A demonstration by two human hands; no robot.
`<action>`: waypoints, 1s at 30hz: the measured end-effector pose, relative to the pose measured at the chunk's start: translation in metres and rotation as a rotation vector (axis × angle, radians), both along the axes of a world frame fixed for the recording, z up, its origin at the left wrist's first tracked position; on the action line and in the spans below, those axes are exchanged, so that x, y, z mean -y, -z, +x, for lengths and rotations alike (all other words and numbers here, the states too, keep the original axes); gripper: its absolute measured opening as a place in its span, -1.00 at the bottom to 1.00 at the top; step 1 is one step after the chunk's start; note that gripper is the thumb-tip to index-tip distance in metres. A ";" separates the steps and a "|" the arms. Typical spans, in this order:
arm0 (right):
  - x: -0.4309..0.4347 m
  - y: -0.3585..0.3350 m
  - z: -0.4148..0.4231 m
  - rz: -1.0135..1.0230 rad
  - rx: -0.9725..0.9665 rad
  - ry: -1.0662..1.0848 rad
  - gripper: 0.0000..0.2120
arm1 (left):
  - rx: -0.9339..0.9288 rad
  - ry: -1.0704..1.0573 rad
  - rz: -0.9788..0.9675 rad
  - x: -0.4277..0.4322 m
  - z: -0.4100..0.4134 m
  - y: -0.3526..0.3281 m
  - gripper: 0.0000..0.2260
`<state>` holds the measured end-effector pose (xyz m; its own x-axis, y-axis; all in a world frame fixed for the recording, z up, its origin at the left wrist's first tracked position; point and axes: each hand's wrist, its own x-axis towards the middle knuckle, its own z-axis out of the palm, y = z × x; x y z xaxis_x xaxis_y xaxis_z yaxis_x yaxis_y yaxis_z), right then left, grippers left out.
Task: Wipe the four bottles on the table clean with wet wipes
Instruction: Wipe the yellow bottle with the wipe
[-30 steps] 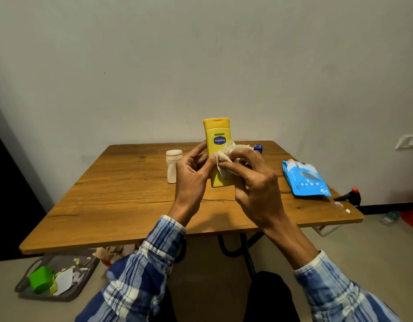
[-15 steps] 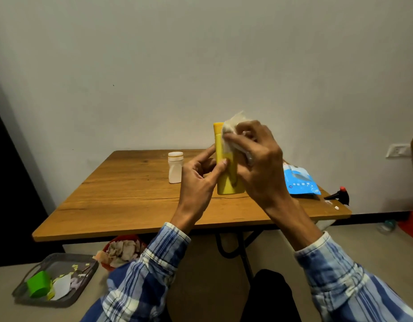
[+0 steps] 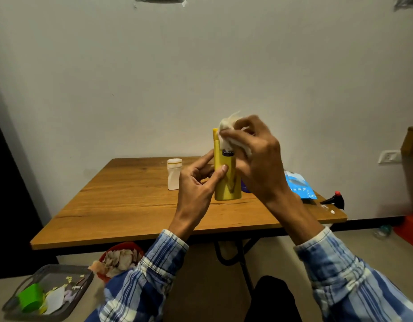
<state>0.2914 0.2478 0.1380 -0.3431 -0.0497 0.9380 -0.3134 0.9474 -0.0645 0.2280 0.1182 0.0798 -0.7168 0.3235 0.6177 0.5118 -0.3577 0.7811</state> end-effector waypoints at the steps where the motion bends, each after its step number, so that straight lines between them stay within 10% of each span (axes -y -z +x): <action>1: 0.000 -0.003 0.000 -0.032 0.002 0.013 -0.76 | 0.002 0.001 0.002 0.000 0.001 0.000 -0.58; 5: 0.009 0.006 0.002 0.236 0.121 -0.024 -0.76 | 0.022 0.010 0.044 0.004 -0.002 -0.001 -0.58; 9: -0.009 0.016 0.009 -0.078 0.048 -0.079 -0.76 | 0.095 0.041 0.086 0.006 -0.002 -0.004 -0.61; 13: -0.001 0.049 0.019 0.105 0.161 -0.112 -0.71 | 0.152 0.052 0.115 0.009 -0.008 -0.005 -0.61; 30: 0.006 0.061 0.020 -0.345 0.142 -0.418 -0.72 | 0.159 0.170 -0.027 -0.006 -0.002 0.016 -0.56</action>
<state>0.3118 0.2419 0.0771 -0.4840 0.0935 0.8701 -0.6233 0.6610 -0.4178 0.2264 0.1245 0.0634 -0.7379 0.4626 0.4914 0.3160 -0.4066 0.8572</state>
